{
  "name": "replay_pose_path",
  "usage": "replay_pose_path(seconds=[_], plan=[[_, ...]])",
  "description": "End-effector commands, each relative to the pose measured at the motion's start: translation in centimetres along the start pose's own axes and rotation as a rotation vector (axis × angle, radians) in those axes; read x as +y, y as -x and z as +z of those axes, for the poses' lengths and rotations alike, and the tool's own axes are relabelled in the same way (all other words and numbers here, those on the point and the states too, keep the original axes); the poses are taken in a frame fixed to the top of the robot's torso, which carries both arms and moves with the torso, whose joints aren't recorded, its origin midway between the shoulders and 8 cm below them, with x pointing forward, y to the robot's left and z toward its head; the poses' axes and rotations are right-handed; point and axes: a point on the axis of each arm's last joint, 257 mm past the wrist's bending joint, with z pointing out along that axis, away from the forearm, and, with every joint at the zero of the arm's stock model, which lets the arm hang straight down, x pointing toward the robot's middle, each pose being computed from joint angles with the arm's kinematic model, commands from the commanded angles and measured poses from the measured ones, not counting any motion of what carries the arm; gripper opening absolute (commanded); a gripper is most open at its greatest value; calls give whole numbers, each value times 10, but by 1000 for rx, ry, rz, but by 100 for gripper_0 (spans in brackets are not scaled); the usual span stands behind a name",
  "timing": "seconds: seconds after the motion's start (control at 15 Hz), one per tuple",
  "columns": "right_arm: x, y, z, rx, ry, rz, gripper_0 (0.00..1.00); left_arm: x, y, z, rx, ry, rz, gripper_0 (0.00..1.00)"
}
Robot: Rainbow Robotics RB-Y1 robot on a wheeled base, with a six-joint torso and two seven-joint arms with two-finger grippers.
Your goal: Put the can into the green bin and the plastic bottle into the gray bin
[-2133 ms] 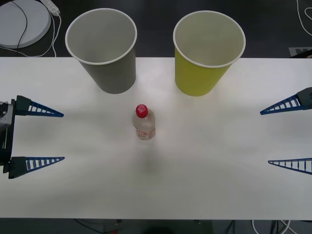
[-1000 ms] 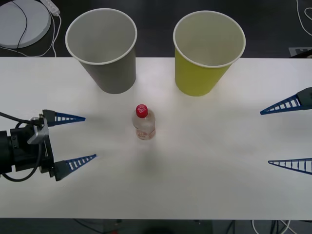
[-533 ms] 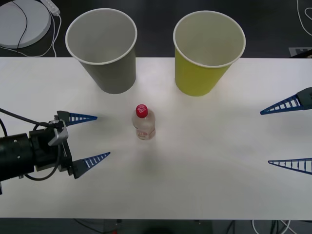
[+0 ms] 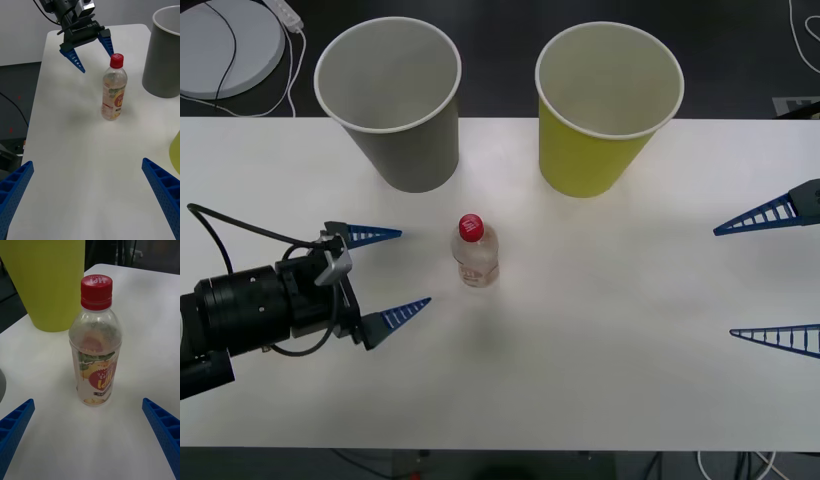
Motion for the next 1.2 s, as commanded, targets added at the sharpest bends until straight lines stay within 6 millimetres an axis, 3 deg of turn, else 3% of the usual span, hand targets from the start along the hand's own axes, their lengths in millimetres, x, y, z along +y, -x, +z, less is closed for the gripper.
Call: replay_pose_path(seconds=[0.07,1.2], plan=[[0,0,0,0,0,0,100,-3,1,12,-6,9,8,100],[0,0,0,0,0,0,100,-4,23,81,-76,24,-29,100]])
